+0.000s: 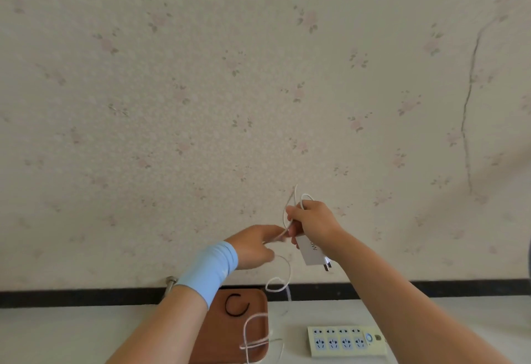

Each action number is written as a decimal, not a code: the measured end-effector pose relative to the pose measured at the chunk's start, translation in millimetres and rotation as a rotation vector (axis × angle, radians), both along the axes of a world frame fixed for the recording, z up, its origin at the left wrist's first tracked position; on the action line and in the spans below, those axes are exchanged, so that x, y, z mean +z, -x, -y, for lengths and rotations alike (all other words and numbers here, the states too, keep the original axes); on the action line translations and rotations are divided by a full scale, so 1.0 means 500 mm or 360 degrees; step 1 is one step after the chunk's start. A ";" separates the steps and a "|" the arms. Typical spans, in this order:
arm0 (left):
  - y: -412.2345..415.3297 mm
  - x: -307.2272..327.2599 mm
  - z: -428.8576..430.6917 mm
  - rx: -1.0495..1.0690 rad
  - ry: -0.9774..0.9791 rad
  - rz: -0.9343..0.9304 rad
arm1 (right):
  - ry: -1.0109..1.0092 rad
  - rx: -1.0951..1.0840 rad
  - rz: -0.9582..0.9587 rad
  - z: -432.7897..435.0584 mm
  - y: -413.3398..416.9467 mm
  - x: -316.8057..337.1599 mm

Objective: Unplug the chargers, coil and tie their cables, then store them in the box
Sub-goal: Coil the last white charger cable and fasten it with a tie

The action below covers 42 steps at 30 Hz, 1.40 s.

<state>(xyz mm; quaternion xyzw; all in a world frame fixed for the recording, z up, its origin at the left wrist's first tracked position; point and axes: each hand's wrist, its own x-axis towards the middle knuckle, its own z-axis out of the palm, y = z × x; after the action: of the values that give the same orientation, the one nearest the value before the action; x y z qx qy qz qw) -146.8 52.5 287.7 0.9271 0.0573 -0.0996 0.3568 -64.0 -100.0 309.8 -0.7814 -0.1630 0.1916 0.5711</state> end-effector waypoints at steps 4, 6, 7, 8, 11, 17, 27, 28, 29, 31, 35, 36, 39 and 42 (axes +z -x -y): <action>-0.004 -0.015 0.015 0.0067 0.0110 -0.0111 | -0.0086 -0.0130 0.0019 0.002 -0.002 0.001; -0.008 -0.015 0.012 0.0296 0.0243 0.0010 | -0.0147 -0.0205 -0.0002 0.007 -0.005 0.004; -0.010 -0.012 0.011 0.0407 0.0366 0.0108 | -0.0185 -0.0208 -0.0026 0.011 -0.006 0.006; -0.011 -0.007 0.011 0.0500 0.0539 0.0201 | -0.0221 -0.0181 -0.0059 0.014 -0.007 0.007; -0.013 0.018 0.012 0.0684 0.1432 0.0325 | -0.0203 0.0086 -0.0163 0.021 -0.007 0.005; -0.013 0.046 0.003 0.0781 0.2605 0.0573 | 0.0214 0.0902 -0.0218 0.008 0.014 -0.013; -0.001 0.069 -0.059 0.1166 0.2943 0.0916 | 0.0382 0.0892 -0.0103 0.000 0.015 -0.029; 0.001 0.069 -0.059 0.1170 0.2951 0.0935 | 0.0309 0.0890 -0.0205 0.001 0.015 -0.029; 0.002 0.070 -0.057 0.1160 0.2979 0.0935 | 0.0249 0.0916 -0.0291 0.001 0.016 -0.028; 0.004 0.073 -0.047 0.1099 0.3037 0.0887 | 0.0153 0.1036 -0.0379 -0.004 0.022 -0.027; 0.004 0.083 -0.017 0.0926 0.3050 0.0715 | 0.0148 0.1154 -0.0246 -0.021 0.043 -0.019; 0.004 0.087 -0.014 0.0921 0.3018 0.0724 | 0.0202 0.1139 -0.0227 -0.023 0.045 -0.018; 0.000 0.089 -0.033 0.1060 0.2836 0.0971 | 0.0438 0.1171 -0.0275 -0.013 0.035 -0.022; -0.004 0.079 -0.068 0.1230 0.2617 0.1229 | 0.0757 0.1222 -0.0306 0.004 0.019 -0.035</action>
<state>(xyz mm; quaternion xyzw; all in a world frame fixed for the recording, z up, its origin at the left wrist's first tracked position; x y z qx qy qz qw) -144.9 86.5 327.0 0.2768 0.1488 0.3246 0.8921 -73.7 -101.9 292.4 -0.7524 -0.3385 0.4929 0.2762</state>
